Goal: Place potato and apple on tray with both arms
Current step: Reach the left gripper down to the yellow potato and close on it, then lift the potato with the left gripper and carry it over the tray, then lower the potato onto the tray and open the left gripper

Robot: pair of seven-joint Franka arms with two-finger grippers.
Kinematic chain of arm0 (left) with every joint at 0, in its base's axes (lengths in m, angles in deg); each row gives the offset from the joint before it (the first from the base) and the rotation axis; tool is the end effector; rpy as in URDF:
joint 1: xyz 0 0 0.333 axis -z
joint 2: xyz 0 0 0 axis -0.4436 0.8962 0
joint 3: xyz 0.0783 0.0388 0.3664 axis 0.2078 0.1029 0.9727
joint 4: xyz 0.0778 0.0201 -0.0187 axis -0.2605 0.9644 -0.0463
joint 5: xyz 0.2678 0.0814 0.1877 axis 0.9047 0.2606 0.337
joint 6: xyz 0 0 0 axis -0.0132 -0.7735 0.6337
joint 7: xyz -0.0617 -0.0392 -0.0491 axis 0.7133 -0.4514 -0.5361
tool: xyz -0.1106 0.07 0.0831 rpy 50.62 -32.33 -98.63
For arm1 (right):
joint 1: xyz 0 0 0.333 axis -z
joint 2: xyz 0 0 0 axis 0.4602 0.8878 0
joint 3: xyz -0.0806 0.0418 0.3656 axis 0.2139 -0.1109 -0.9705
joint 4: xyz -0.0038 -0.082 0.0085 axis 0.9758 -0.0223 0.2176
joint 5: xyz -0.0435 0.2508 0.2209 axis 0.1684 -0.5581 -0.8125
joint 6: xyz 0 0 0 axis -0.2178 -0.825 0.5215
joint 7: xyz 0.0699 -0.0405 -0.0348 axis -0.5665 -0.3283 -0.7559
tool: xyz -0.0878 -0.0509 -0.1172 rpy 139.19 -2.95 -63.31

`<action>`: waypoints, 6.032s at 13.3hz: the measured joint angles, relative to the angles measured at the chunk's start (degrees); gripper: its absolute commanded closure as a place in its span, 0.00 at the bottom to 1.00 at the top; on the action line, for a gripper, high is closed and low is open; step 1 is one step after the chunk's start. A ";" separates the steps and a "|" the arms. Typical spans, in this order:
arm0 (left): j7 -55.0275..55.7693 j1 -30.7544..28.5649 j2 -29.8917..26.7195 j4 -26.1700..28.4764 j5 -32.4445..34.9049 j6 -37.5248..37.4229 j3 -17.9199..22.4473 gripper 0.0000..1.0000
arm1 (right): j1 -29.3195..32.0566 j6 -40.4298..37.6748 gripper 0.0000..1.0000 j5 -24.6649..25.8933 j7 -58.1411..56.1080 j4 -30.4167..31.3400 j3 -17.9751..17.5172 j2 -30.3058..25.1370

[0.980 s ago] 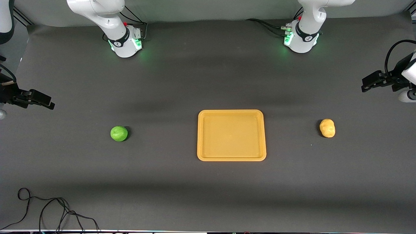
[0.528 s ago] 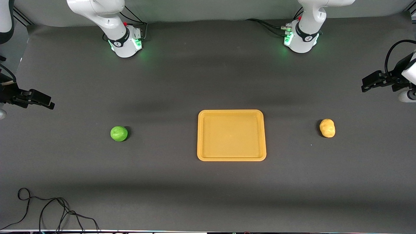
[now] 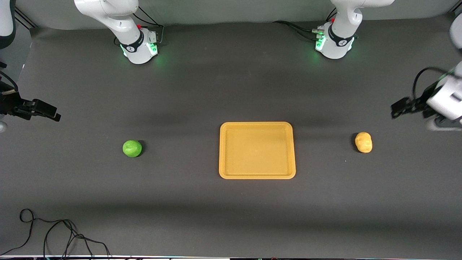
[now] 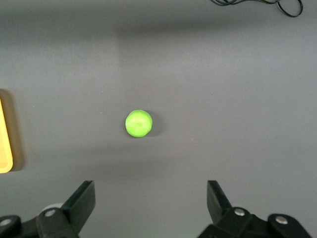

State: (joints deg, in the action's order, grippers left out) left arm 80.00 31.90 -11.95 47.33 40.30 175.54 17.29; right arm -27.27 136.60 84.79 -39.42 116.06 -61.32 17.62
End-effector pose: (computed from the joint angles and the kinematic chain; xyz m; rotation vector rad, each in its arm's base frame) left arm 0.5168 0.0031 0.5421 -3.1252 0.0185 0.0022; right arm 0.5207 -0.0282 0.6172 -3.1310 0.1554 0.0266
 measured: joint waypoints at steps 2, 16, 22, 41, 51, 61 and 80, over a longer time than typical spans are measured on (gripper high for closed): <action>0.00 -0.12 1.97 5.41 -0.28 8.35 0.01 0.02 | 0.00 -0.02 0.00 0.00 0.00 0.00 0.00 0.00; -6.51 -4.04 18.52 22.56 -3.55 46.04 0.15 0.04 | 0.00 -0.14 0.00 0.00 0.00 0.58 0.00 0.04; -6.90 -4.04 19.85 26.32 -3.67 52.09 -0.11 0.29 | 0.00 -0.14 0.00 0.00 0.00 0.65 0.00 0.04; 27.98 8.90 10.36 14.09 -5.00 24.30 -10.20 0.64 | 0.01 -0.14 0.00 0.00 -0.35 0.72 0.20 0.04; 56.35 21.58 22.03 1.69 -3.75 24.57 -10.38 0.64 | 0.01 -0.14 0.00 0.00 -3.40 1.24 0.23 0.05; 57.47 22.57 32.16 1.43 -2.29 38.30 -9.54 0.64 | 0.00 -0.10 0.00 0.00 -3.59 1.70 0.22 0.06; 30.44 12.30 13.77 -10.67 -0.39 -0.21 -8.50 0.05 | -1.72 6.37 0.00 -0.27 -3.27 6.60 0.05 0.53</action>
State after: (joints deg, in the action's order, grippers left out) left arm 110.44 44.20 1.82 36.66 39.90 175.33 8.79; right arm -28.99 142.97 84.52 -42.69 122.66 -61.28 18.14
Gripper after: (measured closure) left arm 0.022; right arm 0.000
